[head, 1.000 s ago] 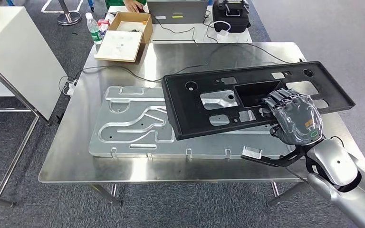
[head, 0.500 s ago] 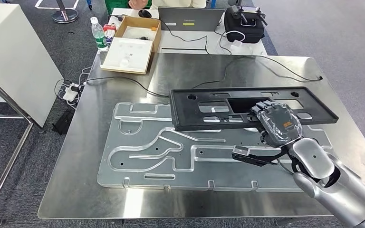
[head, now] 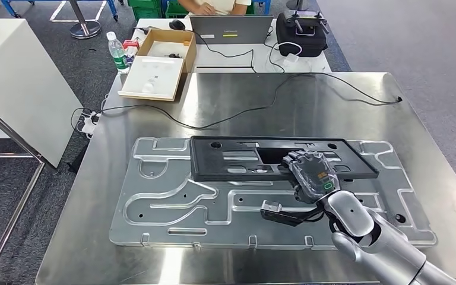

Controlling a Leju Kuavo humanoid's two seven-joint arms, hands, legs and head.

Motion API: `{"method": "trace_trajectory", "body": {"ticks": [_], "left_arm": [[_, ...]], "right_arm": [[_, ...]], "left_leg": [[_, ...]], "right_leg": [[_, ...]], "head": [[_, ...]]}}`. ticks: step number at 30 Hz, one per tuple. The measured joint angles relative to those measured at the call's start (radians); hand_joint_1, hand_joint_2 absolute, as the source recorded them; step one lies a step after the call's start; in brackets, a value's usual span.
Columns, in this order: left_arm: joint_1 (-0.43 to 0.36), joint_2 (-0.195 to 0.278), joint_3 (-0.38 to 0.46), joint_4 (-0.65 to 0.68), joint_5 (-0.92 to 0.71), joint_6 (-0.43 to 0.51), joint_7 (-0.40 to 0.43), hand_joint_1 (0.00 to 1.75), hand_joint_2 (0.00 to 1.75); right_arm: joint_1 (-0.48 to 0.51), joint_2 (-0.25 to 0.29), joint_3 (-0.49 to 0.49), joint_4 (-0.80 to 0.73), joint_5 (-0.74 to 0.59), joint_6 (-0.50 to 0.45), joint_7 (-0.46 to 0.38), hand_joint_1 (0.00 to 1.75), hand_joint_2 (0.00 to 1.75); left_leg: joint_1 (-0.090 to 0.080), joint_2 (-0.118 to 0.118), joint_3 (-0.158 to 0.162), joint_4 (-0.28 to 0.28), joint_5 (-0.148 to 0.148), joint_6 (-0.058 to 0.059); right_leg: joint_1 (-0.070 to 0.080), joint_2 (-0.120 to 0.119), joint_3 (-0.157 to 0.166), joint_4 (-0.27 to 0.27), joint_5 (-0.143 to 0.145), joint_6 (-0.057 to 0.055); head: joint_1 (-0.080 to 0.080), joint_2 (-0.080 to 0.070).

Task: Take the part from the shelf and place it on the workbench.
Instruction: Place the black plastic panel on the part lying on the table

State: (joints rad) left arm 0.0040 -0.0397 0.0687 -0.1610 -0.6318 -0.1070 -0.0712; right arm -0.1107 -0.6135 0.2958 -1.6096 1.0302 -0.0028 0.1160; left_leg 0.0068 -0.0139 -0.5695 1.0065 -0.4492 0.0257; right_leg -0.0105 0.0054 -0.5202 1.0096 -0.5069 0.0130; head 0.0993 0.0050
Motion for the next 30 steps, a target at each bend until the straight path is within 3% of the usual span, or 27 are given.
{"method": "trace_trajectory", "body": {"ticks": [3, 7, 8, 12, 20, 22, 24, 26, 28, 29, 30], "left_arm": [[-0.002, 0.000, 0.000, 0.000, 0.000, -0.009, -0.010, 0.00, 1.75], [-0.004, 0.000, 0.000, 0.000, -0.001, -0.045, -0.026, 0.00, 1.75], [-0.004, 0.000, 0.000, 0.000, 0.004, -0.060, -0.028, 0.00, 1.75], [-0.003, 0.000, 0.008, 0.000, 0.026, -0.083, -0.023, 0.00, 0.00], [-0.002, 0.001, 0.039, 0.000, 0.050, -0.072, -0.001, 0.00, 0.00], [-0.002, 0.004, 0.043, 0.000, 0.053, -0.068, 0.005, 0.00, 0.00], [-0.002, 0.006, 0.044, 0.000, 0.053, -0.064, 0.008, 0.00, 0.00], [-0.003, 0.005, 0.046, 0.000, 0.053, -0.061, 0.009, 0.00, 0.00], [-0.003, 0.005, 0.047, 0.000, 0.054, -0.058, 0.009, 0.00, 0.00], [-0.003, 0.004, 0.048, 0.000, 0.054, -0.057, 0.008, 0.00, 0.00], [-0.003, 0.004, 0.048, 0.000, 0.054, -0.056, 0.008, 0.00, 0.00]], "right_arm": [[-0.013, 0.042, 0.029, 0.036, -0.010, 0.000, -0.001, 1.75, 1.75], [-0.041, 0.090, 0.077, 0.100, -0.015, -0.003, -0.006, 0.00, 0.00], [-0.050, 0.099, 0.087, 0.116, -0.018, -0.004, -0.008, 0.00, 0.00], [-0.083, 0.125, 0.121, 0.169, -0.028, -0.009, -0.012, 0.00, 0.00], [-0.105, 0.136, 0.142, 0.184, -0.015, -0.036, 0.001, 0.00, 0.00], [-0.108, 0.136, 0.144, 0.170, 0.005, -0.052, 0.006, 0.00, 0.00], [-0.111, 0.137, 0.146, 0.141, 0.032, -0.078, 0.011, 0.00, 0.00], [-0.117, 0.141, 0.150, 0.107, 0.051, -0.108, 0.013, 0.00, 0.00], [-0.118, 0.146, 0.153, 0.079, 0.061, -0.135, 0.009, 0.00, 0.00], [-0.116, 0.150, 0.156, 0.064, 0.065, -0.151, 0.003, 0.00, 0.00], [-0.112, 0.153, 0.158, 0.046, 0.067, -0.168, -0.006, 0.00, 0.00]], "left_leg": [[0.001, 0.000, 0.001, -0.002, 0.001, -0.004], [0.002, 0.001, 0.001, -0.002, 0.002, -0.008], [0.002, 0.001, 0.001, -0.002, 0.002, -0.008], [0.002, 0.001, 0.000, -0.001, 0.002, -0.008], [0.002, 0.001, -0.001, 0.000, 0.002, -0.007], [-0.001, 0.001, -0.001, 0.001, 0.003, 0.002], [0.006, 0.003, 0.009, -0.023, 0.017, 0.015], [0.017, 0.009, 0.019, -0.054, 0.035, 0.020], [0.019, 0.013, 0.017, -0.059, 0.040, 0.020], [0.021, 0.013, 0.013, -0.056, 0.041, 0.018], [0.025, 0.014, 0.008, -0.052, 0.040, 0.014]], "right_leg": [[0.002, 0.000, 0.000, 0.000, 0.000, -0.002], [0.005, 0.000, 0.000, 0.001, 0.001, -0.003], [0.005, 0.000, 0.000, 0.001, 0.001, -0.003], [0.004, 0.000, 0.000, 0.001, 0.001, -0.004], [0.002, 0.000, 0.000, 0.000, 0.001, -0.003], [-0.001, 0.000, 0.001, -0.006, 0.007, 0.002], [-0.002, 0.000, 0.005, -0.012, 0.006, 0.010], [-0.001, 0.000, -0.012, 0.034, -0.036, 0.015], [-0.010, -0.001, -0.058, 0.144, -0.101, 0.026], [-0.016, -0.001, -0.080, 0.193, -0.120, 0.032], [-0.023, -0.001, -0.090, 0.217, -0.121, 0.040]], "head": [[0.000, 0.000], [0.000, 0.000], [0.000, 0.000], [0.000, 0.000], [0.000, 0.000], [0.000, 0.000], [0.000, 0.000], [0.001, 0.000], [0.001, 0.000], [0.001, 0.000], [0.000, 0.000]]}}
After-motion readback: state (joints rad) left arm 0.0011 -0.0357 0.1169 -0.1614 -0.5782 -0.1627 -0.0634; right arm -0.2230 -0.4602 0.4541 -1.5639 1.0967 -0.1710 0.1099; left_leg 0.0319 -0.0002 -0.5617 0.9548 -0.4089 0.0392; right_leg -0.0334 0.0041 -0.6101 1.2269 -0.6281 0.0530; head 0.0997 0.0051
